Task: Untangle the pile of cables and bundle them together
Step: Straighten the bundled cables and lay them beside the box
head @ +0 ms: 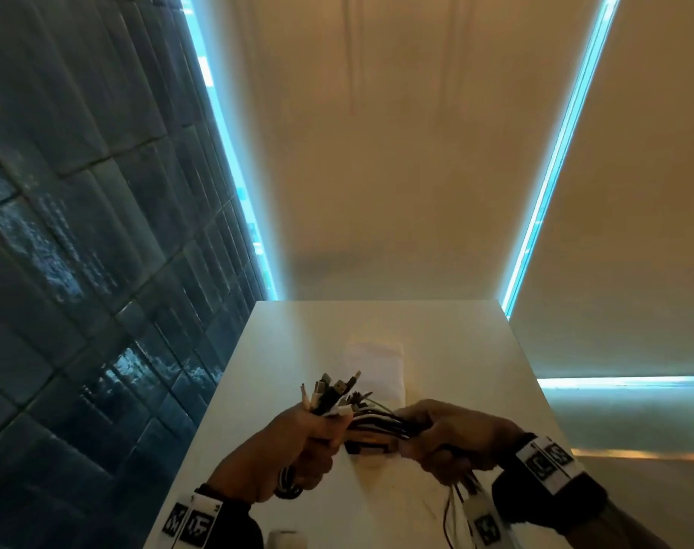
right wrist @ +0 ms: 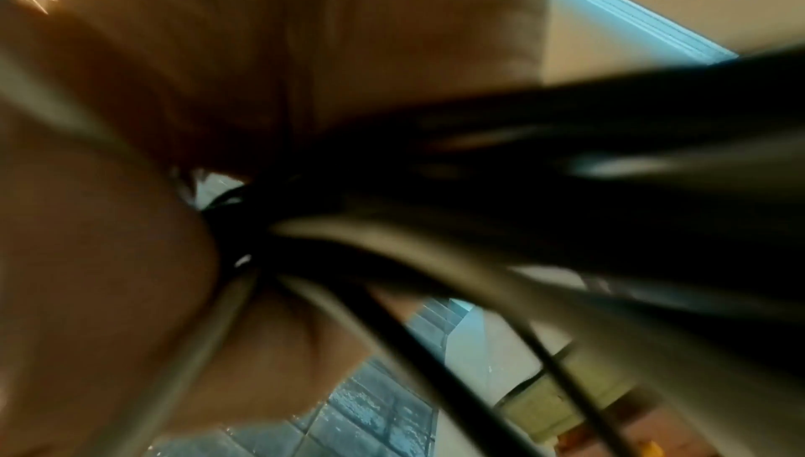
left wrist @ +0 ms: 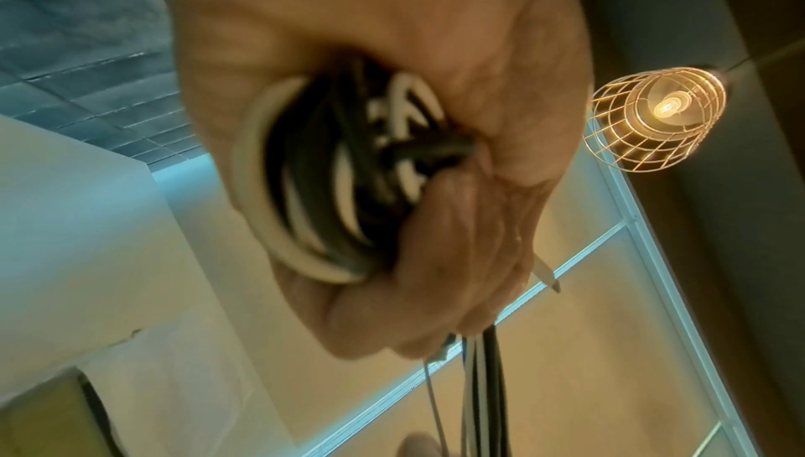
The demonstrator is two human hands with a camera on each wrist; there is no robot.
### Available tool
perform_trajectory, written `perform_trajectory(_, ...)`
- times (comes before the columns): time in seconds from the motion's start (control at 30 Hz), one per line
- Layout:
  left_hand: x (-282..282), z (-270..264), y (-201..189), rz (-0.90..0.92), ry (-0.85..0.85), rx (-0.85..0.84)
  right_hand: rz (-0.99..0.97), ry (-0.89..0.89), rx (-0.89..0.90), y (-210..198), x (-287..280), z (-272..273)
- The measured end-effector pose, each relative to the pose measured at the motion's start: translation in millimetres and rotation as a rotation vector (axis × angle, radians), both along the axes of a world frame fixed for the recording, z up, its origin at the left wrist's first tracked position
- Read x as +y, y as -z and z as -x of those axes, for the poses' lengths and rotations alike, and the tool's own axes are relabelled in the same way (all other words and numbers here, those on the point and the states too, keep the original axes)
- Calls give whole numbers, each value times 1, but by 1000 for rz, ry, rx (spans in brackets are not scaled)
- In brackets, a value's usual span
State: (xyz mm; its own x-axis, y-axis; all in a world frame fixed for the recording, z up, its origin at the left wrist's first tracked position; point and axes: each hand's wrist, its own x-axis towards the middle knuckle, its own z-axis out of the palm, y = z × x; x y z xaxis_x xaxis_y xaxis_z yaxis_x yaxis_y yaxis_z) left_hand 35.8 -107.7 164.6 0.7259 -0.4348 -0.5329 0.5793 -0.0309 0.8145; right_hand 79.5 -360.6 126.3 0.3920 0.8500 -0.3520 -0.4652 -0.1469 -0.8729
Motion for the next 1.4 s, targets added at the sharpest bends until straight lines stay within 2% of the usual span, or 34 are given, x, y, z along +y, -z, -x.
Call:
perform_trajectory(0.07,2,-1,1,-33,14,2,16,-56,-4,3,-11,-3)
perform_trajectory(0.13,2,-3,2,-52,-9,-1,-9,-26,30,9,-24,-4)
perform_trajectory(0.2,2,-6,5,-57,-80,7,-35,72,90,12,-33,-5)
perform_trajectory(0.37,-13,-14,27,41,-376,67,-26,407,80,-4,-26,2)
perform_trajectory(0.43,-26,-17,36,46,-506,81,-28,534,-1,-16,-13,10)
perform_trajectory(0.57,-53,-25,43,63,-678,57,135,684,-352,-38,26,33)
perform_trajectory(0.7,-66,-25,45,101,-690,9,304,583,-662,-42,60,51)
perform_trajectory(0.77,-68,-20,44,198,-650,-8,421,461,-850,-38,71,55)
perform_trajectory(0.83,-66,-20,47,305,-651,36,490,375,-958,-32,78,54)
perform_trajectory(1.0,-59,-29,55,385,-733,53,524,383,-923,-16,82,47)
perform_trajectory(1.2,-59,-24,48,297,-515,67,560,327,-1056,-8,81,48)
perform_trajectory(1.27,-56,-29,52,234,-563,65,572,275,-1119,-3,82,49)
perform_trajectory(1.33,-54,-34,54,247,-654,47,552,280,-1139,-1,83,48)
perform_trajectory(1.4,-54,-38,49,320,-709,31,426,385,-1012,2,79,48)
